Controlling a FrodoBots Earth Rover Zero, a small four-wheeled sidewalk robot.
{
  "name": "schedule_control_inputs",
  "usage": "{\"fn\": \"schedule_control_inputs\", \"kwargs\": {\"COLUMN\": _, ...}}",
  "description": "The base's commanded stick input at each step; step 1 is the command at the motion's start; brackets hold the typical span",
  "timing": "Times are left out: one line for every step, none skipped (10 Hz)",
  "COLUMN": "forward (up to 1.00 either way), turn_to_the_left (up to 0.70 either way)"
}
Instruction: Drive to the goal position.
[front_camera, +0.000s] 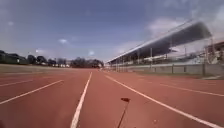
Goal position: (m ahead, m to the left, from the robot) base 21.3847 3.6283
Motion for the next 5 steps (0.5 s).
{"fn": "schedule_control_inputs", "kwargs": {"forward": 0.70, "turn_to_the_left": 0.00}}
{"fn": "schedule_control_inputs", "kwargs": {"forward": 0.70, "turn_to_the_left": 0.00}}
{"fn": "schedule_control_inputs", "kwargs": {"forward": 0.70, "turn_to_the_left": 0.00}}
{"fn": "schedule_control_inputs", "kwargs": {"forward": 0.70, "turn_to_the_left": 0.00}}
{"fn": "schedule_control_inputs", "kwargs": {"forward": 0.70, "turn_to_the_left": 0.00}}
